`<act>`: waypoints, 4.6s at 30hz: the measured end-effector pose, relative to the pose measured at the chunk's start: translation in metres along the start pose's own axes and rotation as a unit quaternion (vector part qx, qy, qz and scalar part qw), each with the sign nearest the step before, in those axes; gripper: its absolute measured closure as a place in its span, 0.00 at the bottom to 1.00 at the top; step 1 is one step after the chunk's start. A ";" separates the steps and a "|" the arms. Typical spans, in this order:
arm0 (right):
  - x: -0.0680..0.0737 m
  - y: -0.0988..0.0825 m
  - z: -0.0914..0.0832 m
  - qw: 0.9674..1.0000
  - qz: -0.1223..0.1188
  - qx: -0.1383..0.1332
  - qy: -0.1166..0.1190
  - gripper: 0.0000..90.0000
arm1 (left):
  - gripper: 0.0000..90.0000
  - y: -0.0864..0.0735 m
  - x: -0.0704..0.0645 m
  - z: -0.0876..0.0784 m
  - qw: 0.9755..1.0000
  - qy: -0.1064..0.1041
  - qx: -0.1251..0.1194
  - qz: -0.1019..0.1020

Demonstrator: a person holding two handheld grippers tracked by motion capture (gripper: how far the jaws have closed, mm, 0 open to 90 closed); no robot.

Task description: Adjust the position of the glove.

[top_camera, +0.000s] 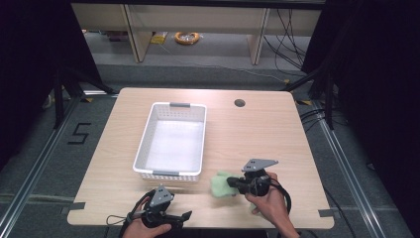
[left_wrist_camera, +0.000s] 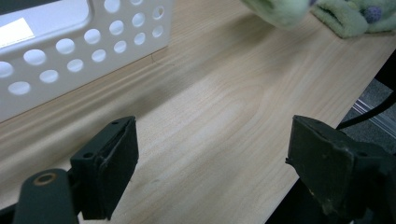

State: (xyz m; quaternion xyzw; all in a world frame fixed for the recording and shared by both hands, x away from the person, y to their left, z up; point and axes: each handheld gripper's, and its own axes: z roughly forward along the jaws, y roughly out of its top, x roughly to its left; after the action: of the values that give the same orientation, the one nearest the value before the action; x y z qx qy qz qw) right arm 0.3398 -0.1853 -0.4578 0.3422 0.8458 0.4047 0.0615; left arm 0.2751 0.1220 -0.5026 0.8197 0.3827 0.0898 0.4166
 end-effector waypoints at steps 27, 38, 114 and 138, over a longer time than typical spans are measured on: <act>0.019 -0.035 0.016 0.999 0.027 0.031 -0.003 0.82 | 0.18 -0.001 -0.002 0.001 1.000 -0.001 -0.001 0.001; -0.010 -0.042 -0.038 0.998 -0.020 0.038 -0.054 0.71 | 0.18 0.000 -0.001 0.002 1.000 0.002 0.009 0.002; 0.032 0.018 0.019 0.988 -0.126 0.082 0.022 0.91 | 0.18 0.001 -0.006 0.005 1.000 -0.006 0.001 0.004; 0.011 0.006 -0.007 0.995 -0.077 0.066 0.014 0.69 | 0.31 0.009 -0.017 0.008 0.999 -0.027 -0.018 0.017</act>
State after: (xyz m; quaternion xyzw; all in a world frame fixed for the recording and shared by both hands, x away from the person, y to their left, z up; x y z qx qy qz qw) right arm 0.3324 -0.1804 -0.4470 0.2735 0.8952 0.3470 0.0587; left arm 0.2717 0.1016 -0.4977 0.8208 0.3555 0.0813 0.4396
